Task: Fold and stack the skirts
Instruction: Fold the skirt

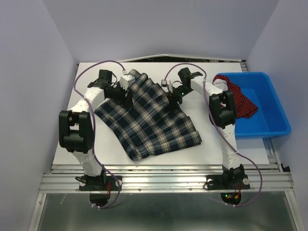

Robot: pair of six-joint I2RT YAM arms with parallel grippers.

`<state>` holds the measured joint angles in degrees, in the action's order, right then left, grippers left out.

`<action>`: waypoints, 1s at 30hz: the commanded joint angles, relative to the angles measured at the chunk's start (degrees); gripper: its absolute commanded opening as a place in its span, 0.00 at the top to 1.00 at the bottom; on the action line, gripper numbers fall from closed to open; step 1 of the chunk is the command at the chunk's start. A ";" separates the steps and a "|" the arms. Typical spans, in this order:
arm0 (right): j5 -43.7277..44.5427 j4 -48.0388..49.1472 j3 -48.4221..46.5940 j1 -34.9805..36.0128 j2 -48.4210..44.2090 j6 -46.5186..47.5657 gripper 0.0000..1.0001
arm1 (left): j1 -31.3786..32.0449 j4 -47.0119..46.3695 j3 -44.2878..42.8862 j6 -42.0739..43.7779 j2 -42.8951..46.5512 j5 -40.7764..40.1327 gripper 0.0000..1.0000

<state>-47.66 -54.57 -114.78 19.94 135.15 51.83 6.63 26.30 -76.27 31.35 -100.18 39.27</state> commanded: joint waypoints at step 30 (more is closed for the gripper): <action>19.62 6.14 29.13 2.28 -26.25 -26.26 0.24 | 0.31 1.47 -24.18 -1.47 -26.29 -17.03 0.57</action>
<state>-29.91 -50.96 -94.39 19.51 112.09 23.35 5.63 25.10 -97.58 29.76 -125.32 21.67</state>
